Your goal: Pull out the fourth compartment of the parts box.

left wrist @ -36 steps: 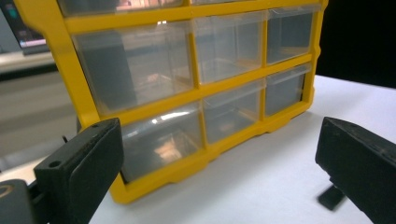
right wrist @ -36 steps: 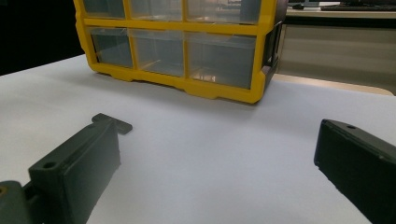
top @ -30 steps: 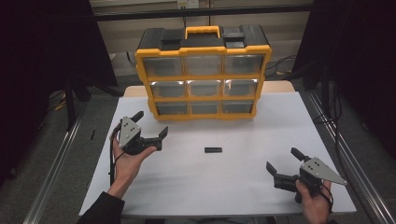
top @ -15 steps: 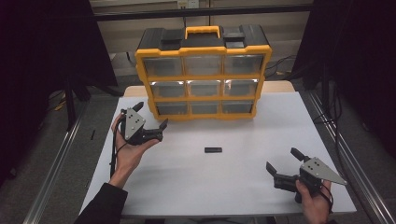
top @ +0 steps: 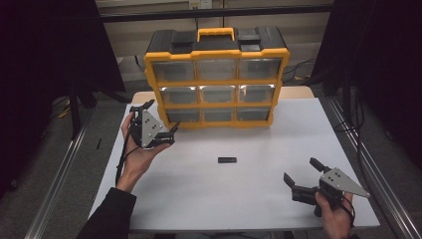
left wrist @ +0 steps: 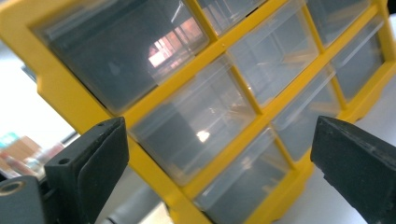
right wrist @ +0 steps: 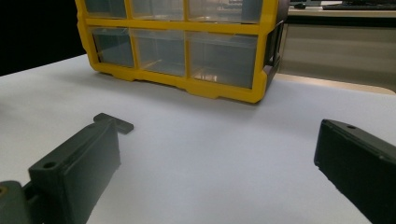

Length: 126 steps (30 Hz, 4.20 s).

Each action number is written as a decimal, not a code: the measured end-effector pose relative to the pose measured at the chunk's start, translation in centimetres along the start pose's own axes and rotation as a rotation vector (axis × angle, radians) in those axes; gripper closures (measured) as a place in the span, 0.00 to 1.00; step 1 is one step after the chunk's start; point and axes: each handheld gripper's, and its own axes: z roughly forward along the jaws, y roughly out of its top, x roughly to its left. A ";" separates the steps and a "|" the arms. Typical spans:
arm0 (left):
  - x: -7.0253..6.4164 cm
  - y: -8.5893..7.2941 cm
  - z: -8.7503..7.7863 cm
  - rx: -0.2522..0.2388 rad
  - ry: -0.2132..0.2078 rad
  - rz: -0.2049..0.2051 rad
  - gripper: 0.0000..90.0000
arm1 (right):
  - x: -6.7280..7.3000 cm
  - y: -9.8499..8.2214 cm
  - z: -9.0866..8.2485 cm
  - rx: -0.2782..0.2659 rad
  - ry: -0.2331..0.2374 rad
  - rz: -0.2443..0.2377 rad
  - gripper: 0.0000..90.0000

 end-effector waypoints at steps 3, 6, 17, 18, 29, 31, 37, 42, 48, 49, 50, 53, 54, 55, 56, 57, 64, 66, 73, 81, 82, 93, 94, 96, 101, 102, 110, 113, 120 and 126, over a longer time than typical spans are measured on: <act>0.0 0.0 0.2 0.007 0.016 0.043 0.05 | 0.0 0.0 0.0 0.000 0.000 0.000 0.00; -0.1 -0.2 0.7 0.035 0.055 0.131 0.05 | 0.0 0.0 0.0 -0.001 0.001 0.000 0.00; 0.2 0.0 1.9 0.112 0.082 0.415 0.08 | 0.0 0.0 0.0 0.000 0.000 0.000 0.00; 0.2 0.0 2.0 0.122 0.091 0.434 0.09 | 0.0 0.0 0.0 0.001 0.001 0.000 0.00; 0.2 -0.1 3.1 0.184 0.142 0.689 0.15 | 0.0 0.0 0.0 0.001 0.001 0.000 0.00; 0.1 -0.2 3.3 0.188 0.138 0.707 0.17 | 0.0 0.0 0.0 0.000 0.000 -0.001 0.00; -0.5 -0.8 4.3 0.219 0.150 0.765 0.21 | 0.0 0.0 0.0 0.011 0.006 -0.001 0.00; -0.2 -1.0 4.9 0.220 0.173 0.780 0.25 | 0.0 0.0 0.0 0.008 0.005 -0.001 0.00; -0.1 -1.1 5.4 0.224 0.160 0.806 0.31 | 0.0 0.0 0.0 0.008 0.005 -0.001 0.00; 0.0 -1.0 5.6 0.220 0.161 0.802 0.35 | 0.0 0.0 0.0 0.008 0.005 0.000 0.00; 0.0 -1.0 5.6 0.220 0.161 0.802 0.37 | 0.0 0.0 0.0 0.010 0.007 -0.001 0.00; -0.1 -0.9 6.0 0.216 0.144 0.808 0.42 | 0.0 0.0 0.0 0.009 0.006 0.000 0.00; -0.1 -1.0 6.1 0.216 0.141 0.813 0.44 | 0.0 0.0 0.0 0.008 0.006 0.001 0.00; -0.1 -0.9 6.2 0.216 0.140 0.831 0.45 | 0.0 0.0 0.0 0.008 0.006 0.001 0.00; -0.2 -1.0 6.3 0.221 0.135 0.830 0.47 | 0.0 0.0 0.0 0.007 0.006 0.001 0.00; -0.2 -1.0 6.4 0.224 0.134 0.835 0.48 | 0.0 0.0 0.0 0.006 0.006 0.001 0.00; 0.0 -1.1 6.8 0.241 0.137 0.845 0.49 | 0.0 0.0 0.0 0.007 0.006 0.002 0.00; 0.1 -1.1 6.9 0.241 0.146 0.844 0.50 | 0.0 0.0 0.0 0.006 0.006 0.002 0.00; 0.3 -1.0 7.1 0.254 0.159 0.853 0.52 | 0.0 0.0 0.0 0.006 0.006 0.001 0.00; 0.3 -0.9 7.2 0.261 0.166 0.880 0.56 | 0.0 0.0 0.0 0.005 0.006 -0.001 0.00; 0.3 -0.8 7.2 0.256 0.170 0.875 0.58 | 0.0 0.0 0.0 0.006 0.007 -0.001 0.00; 0.5 -0.6 7.1 0.250 0.191 0.917 0.77 | 0.0 0.0 0.0 0.004 0.005 -0.002 0.00; 0.5 -0.5 7.1 0.248 0.197 0.914 0.79 | 0.0 0.0 0.0 0.002 0.006 -0.002 0.00; 0.6 -0.4 7.1 0.252 0.199 0.920 0.82 | 0.1 0.0 0.0 0.004 0.006 -0.003 0.00; 0.7 -0.5 7.1 0.240 0.208 0.900 0.86 | 0.0 0.0 0.0 0.003 0.004 -0.001 0.00; 0.6 -0.5 7.1 0.242 0.209 0.903 0.87 | 0.0 0.0 0.0 0.002 0.005 0.000 0.00; 0.6 -0.4 7.0 0.244 0.207 0.919 0.88 | 0.0 0.0 0.0 0.000 0.003 -0.001 0.00; 0.8 -0.4 7.0 0.240 0.197 0.907 0.88 | 0.0 0.0 0.0 0.002 0.004 -0.001 0.00; 0.8 -0.3 6.8 0.233 0.194 0.903 0.88 | 0.0 0.0 0.0 0.003 0.004 0.000 0.00; 0.8 -0.3 6.6 0.222 0.189 0.907 0.88 | 0.0 0.0 0.0 0.002 0.003 0.000 0.00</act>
